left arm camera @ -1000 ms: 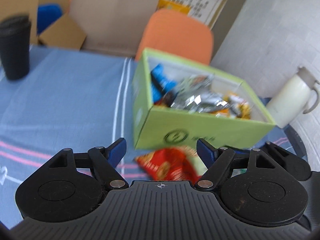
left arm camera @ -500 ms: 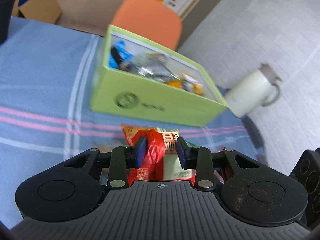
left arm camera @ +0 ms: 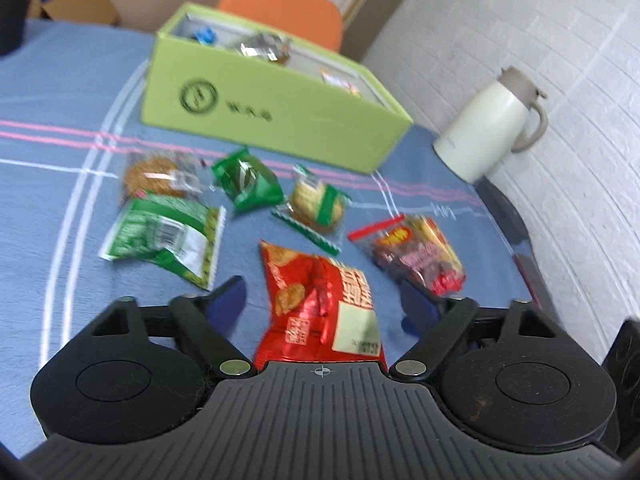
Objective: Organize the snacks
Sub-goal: 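Grasp the red cracker bag with the left gripper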
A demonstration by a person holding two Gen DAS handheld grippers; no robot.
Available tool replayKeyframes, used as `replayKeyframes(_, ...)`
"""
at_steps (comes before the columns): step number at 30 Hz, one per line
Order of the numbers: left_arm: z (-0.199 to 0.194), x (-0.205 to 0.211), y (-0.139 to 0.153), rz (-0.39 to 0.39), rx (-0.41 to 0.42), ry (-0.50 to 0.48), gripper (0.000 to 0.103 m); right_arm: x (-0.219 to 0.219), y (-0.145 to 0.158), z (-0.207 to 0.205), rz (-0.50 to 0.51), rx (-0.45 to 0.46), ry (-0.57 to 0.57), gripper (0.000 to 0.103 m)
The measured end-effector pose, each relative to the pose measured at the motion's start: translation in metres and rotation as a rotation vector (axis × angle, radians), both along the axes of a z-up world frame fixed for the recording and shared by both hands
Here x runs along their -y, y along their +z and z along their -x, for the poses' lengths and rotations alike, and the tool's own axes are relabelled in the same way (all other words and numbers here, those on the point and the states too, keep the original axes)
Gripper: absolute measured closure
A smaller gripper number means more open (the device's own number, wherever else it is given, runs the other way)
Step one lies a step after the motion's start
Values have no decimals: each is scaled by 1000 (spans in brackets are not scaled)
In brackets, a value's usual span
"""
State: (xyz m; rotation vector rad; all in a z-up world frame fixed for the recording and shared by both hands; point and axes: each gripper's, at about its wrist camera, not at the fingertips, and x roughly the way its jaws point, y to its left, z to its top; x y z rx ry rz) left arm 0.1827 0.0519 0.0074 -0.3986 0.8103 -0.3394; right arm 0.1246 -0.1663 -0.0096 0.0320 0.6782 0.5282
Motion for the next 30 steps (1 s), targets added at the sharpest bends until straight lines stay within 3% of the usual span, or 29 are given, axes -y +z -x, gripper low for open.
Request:
replayKeyframes(4, 0, 1, -6, -23, -33, 10, 39, -6, -11, 6, -11, -17, 1, 9)
replayKeyframes(5, 0, 1, -9, -24, -42, 11, 41, -8, -12, 5, -14, -12, 3, 4)
replayKeyframes(9, -6, 4, -15, -43, -76, 17, 47, -15, -18, 5, -22, 24, -37, 4)
replayKeyframes(13, -8, 2, -18, -39, -86, 7, 46, -3, -30, 17, -81, 95, -8, 4)
replayKeyframes(17, -9, 5, -13, -74, -67, -4, 44, -3, -18, 4, -50, 24, 6, 4)
replayKeyframes(21, -14, 5, -9, -71, -48, -17, 35, -2, -6, -7, -71, 49, 3, 4)
replayKeyframes(26, -23, 12, -14, -103, -68, -68, 40, -15, -12, -13, 6, 51, 39, 4)
replayKeyframes(30, -24, 11, -18, -78, -64, -84, 41, -23, -14, -22, 26, 53, 41, 5)
